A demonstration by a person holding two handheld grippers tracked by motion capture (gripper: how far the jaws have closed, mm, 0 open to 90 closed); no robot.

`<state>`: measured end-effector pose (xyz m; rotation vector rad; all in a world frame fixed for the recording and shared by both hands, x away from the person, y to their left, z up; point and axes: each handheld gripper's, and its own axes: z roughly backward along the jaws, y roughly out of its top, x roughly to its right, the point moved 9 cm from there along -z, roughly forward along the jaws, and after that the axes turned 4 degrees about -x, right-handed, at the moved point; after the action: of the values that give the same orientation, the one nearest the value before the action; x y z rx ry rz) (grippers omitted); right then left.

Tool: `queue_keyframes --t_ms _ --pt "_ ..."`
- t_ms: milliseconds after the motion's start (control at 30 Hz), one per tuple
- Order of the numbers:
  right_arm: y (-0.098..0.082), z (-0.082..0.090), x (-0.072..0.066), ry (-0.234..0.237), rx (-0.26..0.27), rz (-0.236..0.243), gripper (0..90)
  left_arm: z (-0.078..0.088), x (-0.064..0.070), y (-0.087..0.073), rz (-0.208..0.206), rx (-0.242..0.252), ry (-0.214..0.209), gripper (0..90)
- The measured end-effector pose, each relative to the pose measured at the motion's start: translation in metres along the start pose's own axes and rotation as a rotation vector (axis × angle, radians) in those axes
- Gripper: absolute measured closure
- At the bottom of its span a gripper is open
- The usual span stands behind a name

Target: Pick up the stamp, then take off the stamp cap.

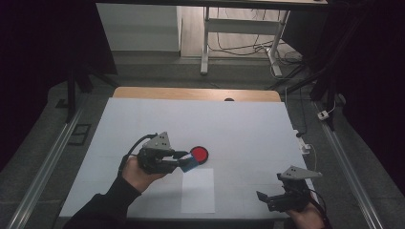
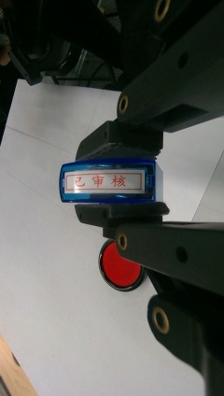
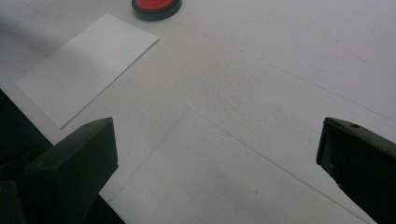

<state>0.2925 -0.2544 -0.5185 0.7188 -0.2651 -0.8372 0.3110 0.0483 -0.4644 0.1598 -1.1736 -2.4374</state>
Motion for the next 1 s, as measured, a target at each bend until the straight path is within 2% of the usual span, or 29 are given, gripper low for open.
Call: queue_keyframes --t_ms 133,300,567,733,1000 --pt "0.0 0.0 0.0 -0.001 0.002 0.002 0.0 0.0 0.002 0.001 0.005 0.003 -0.04 70.6" --pt "0.0 0.0 -0.001 -0.002 -0.005 0.01 0.0 0.001 0.002 0.001 0.003 0.008 -0.043 70.5" --pt "0.002 0.002 -0.003 -0.01 0.016 0.031 0.0 0.001 0.003 0.001 0.003 0.012 -0.049 70.5" --pt "0.007 0.003 -0.008 0.015 0.043 0.031 0.0 0.002 0.002 0.0 0.02 0.006 -0.069 70.5" --pt "0.011 0.0 -0.016 0.051 0.047 0.049 0.0 -0.001 0.003 -0.001 0.019 -0.009 -0.061 70.5"
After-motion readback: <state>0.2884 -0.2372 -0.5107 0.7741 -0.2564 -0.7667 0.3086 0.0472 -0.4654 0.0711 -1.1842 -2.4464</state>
